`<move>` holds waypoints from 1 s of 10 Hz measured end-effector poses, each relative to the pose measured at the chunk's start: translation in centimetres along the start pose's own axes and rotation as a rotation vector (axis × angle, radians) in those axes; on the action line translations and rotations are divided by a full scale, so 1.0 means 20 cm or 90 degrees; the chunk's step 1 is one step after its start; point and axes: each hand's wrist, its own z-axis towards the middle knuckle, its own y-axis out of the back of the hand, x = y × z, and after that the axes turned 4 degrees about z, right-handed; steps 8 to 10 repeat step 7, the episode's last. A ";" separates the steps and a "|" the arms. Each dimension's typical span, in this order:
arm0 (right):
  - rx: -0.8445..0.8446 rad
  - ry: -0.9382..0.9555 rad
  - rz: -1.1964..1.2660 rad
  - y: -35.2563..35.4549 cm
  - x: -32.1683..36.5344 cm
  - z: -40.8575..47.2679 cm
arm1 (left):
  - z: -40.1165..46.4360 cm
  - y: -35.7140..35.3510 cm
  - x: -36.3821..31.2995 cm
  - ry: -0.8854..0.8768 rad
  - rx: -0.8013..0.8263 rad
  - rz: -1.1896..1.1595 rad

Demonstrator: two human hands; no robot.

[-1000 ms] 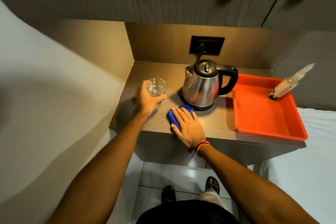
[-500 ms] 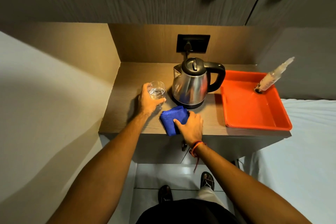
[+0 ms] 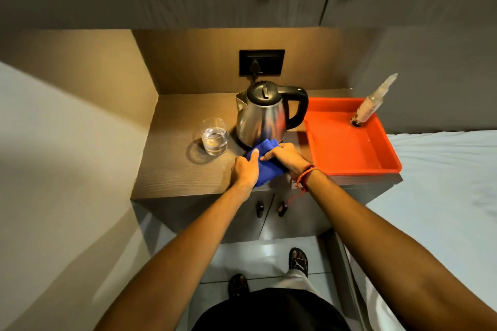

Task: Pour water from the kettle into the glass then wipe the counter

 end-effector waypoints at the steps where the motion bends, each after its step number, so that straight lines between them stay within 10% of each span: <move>1: 0.008 0.033 0.075 0.26 0.04 -0.05 | -0.11 -0.18 -0.13 -0.074 0.028 -0.127; 4: -0.259 0.062 0.018 0.85 -0.06 -0.06 | -0.25 -0.54 -0.50 -0.277 0.125 0.147; 6: -0.198 0.024 -0.200 0.84 -0.14 0.02 | -0.25 -0.62 -0.49 -0.435 0.083 0.409; 10: -0.244 0.043 -0.259 0.84 -0.15 0.03 | -0.22 -0.59 -0.46 -0.518 0.053 0.415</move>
